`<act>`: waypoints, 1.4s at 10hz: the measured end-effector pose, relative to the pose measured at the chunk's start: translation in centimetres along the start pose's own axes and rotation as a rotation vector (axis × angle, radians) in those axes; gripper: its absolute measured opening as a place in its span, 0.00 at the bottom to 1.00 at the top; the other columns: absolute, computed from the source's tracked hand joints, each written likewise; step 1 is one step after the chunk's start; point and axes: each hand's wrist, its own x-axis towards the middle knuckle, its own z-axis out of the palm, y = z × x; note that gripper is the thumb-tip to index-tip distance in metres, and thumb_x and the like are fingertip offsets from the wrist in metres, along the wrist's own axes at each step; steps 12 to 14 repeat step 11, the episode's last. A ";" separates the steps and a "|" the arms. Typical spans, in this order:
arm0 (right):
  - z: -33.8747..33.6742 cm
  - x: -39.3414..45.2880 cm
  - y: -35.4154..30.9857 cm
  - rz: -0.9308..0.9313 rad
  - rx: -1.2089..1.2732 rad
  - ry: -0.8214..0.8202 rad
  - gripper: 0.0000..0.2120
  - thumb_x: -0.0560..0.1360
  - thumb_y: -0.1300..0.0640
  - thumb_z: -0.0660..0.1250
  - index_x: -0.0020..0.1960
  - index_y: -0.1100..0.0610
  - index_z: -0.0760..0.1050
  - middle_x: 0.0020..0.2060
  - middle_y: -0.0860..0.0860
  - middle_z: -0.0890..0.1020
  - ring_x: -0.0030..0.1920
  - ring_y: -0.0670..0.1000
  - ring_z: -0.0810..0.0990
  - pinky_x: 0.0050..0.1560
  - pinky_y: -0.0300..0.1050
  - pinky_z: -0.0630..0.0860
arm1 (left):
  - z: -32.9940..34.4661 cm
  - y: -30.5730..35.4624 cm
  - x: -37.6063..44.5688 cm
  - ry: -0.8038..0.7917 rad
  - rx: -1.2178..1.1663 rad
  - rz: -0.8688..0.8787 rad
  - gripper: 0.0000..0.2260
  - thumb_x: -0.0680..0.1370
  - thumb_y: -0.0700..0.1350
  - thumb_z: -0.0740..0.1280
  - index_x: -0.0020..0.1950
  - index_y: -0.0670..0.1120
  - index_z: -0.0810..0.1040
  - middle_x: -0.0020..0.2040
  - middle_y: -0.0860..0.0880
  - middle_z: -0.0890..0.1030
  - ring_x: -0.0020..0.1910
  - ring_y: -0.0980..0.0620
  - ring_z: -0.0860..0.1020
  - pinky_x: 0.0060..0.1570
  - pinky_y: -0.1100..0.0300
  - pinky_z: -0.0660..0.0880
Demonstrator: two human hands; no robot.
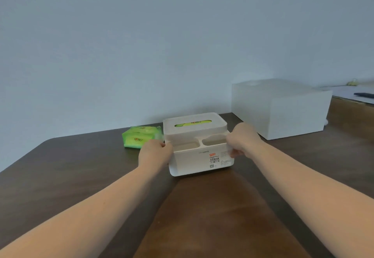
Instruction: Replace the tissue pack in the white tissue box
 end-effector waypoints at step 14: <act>-1.6 19.2 2.7 0.061 -0.132 0.271 0.08 0.72 0.67 0.60 0.35 0.60 0.70 0.47 0.60 0.84 0.51 0.60 0.83 0.41 0.44 0.73 | 16.5 5.1 16.3 0.045 -0.095 0.007 0.27 0.81 0.53 0.51 0.31 0.38 0.72 0.35 0.41 0.80 0.38 0.41 0.76 0.39 0.55 0.70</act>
